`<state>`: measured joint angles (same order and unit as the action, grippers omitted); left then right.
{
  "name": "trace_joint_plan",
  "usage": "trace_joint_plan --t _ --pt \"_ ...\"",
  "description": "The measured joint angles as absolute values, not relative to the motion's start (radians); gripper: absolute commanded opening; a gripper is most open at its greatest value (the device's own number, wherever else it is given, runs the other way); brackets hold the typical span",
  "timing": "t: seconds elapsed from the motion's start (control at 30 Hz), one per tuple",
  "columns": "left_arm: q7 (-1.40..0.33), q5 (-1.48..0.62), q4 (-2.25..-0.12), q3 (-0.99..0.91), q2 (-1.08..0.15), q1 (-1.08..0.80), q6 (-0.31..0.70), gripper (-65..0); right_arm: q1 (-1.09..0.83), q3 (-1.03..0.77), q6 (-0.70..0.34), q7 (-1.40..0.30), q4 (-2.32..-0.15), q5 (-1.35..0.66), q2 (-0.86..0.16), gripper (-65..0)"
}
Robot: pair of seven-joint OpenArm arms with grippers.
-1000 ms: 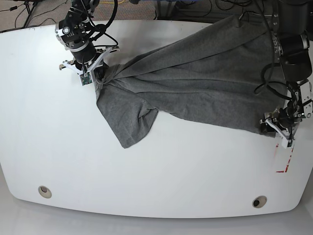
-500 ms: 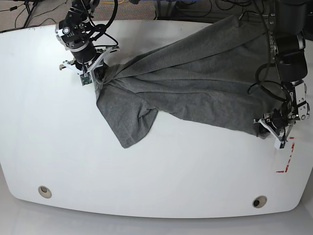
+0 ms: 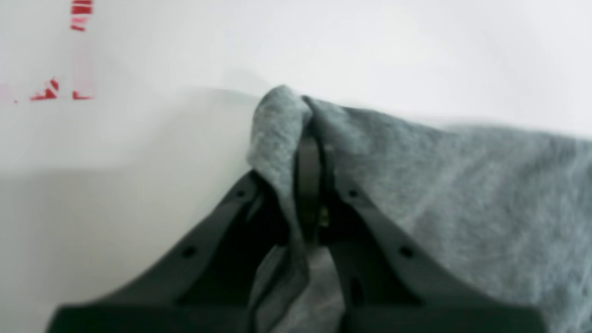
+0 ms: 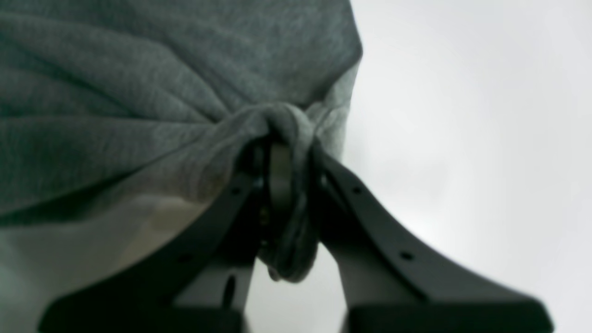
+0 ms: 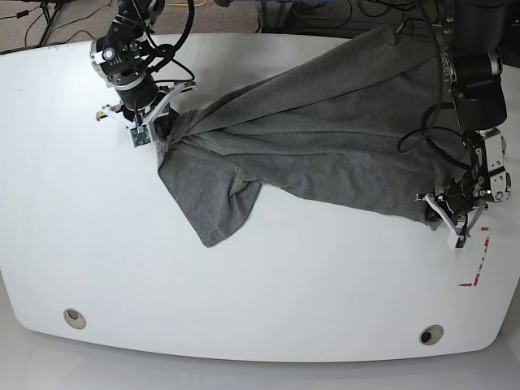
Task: Layout the t-shirt on the table in an organized manner, then fold the t-shirt properly
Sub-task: 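Lift the grey shirt high with both grippers, stretching it between them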
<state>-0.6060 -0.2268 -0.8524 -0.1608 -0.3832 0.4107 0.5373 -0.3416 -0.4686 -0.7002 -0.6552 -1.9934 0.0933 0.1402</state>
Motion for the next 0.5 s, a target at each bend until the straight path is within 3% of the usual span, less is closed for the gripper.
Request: trace_joint_plan --t 0.5 --pt "-0.751 -0.222 -1.243 -0.158 -0.250 0.404 0.534 -65.0 -0.197 -0.557 -0.703 -0.694 -1.945 0.091 -0.033 -61.0"
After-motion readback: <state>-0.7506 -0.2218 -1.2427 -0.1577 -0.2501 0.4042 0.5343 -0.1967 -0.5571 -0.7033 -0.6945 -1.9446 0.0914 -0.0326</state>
